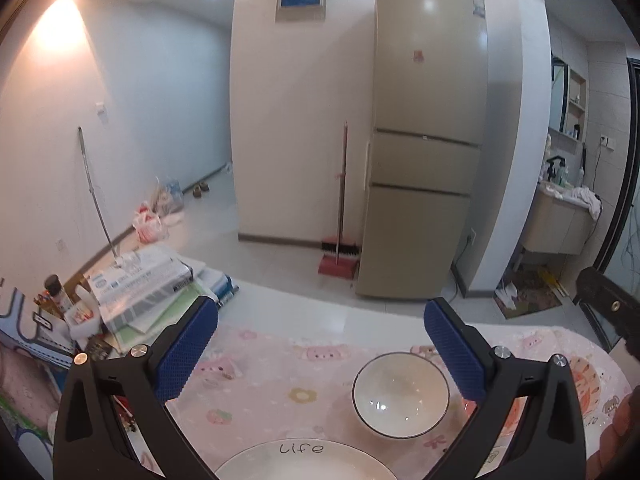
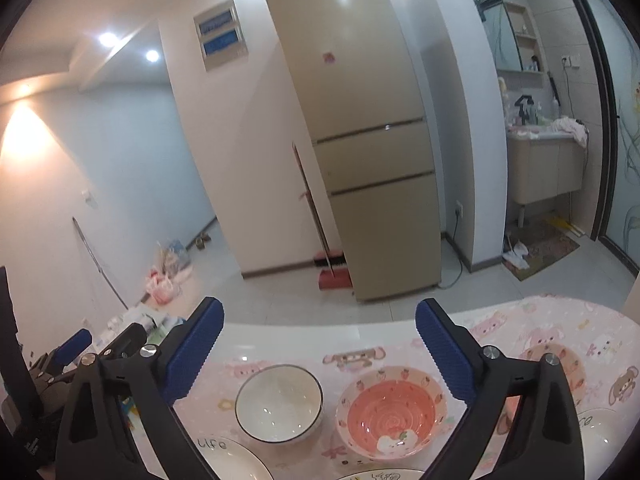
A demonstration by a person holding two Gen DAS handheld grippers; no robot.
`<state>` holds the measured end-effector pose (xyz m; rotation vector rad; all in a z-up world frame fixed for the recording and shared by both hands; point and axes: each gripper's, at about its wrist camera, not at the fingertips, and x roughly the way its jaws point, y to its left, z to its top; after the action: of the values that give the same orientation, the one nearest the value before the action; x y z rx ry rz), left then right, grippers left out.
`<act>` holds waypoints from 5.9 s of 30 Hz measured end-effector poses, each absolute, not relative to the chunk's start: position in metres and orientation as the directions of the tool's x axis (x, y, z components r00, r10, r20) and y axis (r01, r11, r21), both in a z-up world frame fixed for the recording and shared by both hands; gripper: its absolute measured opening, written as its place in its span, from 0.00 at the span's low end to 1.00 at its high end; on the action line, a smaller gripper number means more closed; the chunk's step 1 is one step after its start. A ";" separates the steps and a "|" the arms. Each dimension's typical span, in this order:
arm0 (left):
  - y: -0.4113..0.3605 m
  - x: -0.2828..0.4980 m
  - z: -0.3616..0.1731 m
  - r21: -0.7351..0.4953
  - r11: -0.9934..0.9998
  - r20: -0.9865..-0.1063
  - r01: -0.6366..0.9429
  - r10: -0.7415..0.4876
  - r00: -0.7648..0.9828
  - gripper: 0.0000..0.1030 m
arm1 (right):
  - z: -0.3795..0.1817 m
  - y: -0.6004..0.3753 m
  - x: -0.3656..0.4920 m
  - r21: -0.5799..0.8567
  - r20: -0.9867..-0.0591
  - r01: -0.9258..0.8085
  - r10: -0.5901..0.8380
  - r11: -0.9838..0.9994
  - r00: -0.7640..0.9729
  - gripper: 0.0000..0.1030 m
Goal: Organize plates and bowls
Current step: 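Move the left tool toward the plain white bowl, then close the left tool fingers on the rim of the plain white bowl, then lift the white bowl with the left tool and carry it over the plates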
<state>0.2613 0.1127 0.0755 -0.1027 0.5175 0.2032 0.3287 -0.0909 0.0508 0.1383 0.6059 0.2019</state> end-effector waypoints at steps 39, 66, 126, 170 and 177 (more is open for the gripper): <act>0.124 0.342 -0.055 -0.274 0.948 -0.835 -0.162 -0.151 0.528 0.25 | -0.097 -0.048 0.384 0.125 -0.857 -0.118 0.167 0.985 0.487 0.32; 0.129 0.348 -0.070 -0.339 0.921 -0.853 -0.191 -0.215 0.476 0.06 | -0.138 -0.020 0.377 0.148 -0.942 -0.009 0.143 0.989 0.304 0.47; 0.144 0.281 0.038 -0.482 0.868 -0.676 -0.118 -0.283 0.681 0.09 | -0.007 -0.077 0.347 0.503 -0.710 -0.201 0.534 0.841 0.459 0.25; -0.024 0.332 -0.005 -0.234 0.972 -0.796 0.029 -0.208 0.569 0.11 | -0.077 -0.198 0.364 0.309 -0.820 -0.070 0.303 0.948 0.486 0.25; -0.038 0.327 -0.010 -0.125 0.989 -0.767 0.081 -0.149 0.624 0.12 | -0.082 -0.193 0.366 0.231 -0.818 -0.131 0.266 0.964 0.510 0.25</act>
<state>0.3274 -0.0381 -0.0099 -0.0810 0.8872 -0.1321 0.3662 -0.1927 -0.0815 0.1463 1.0082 0.2403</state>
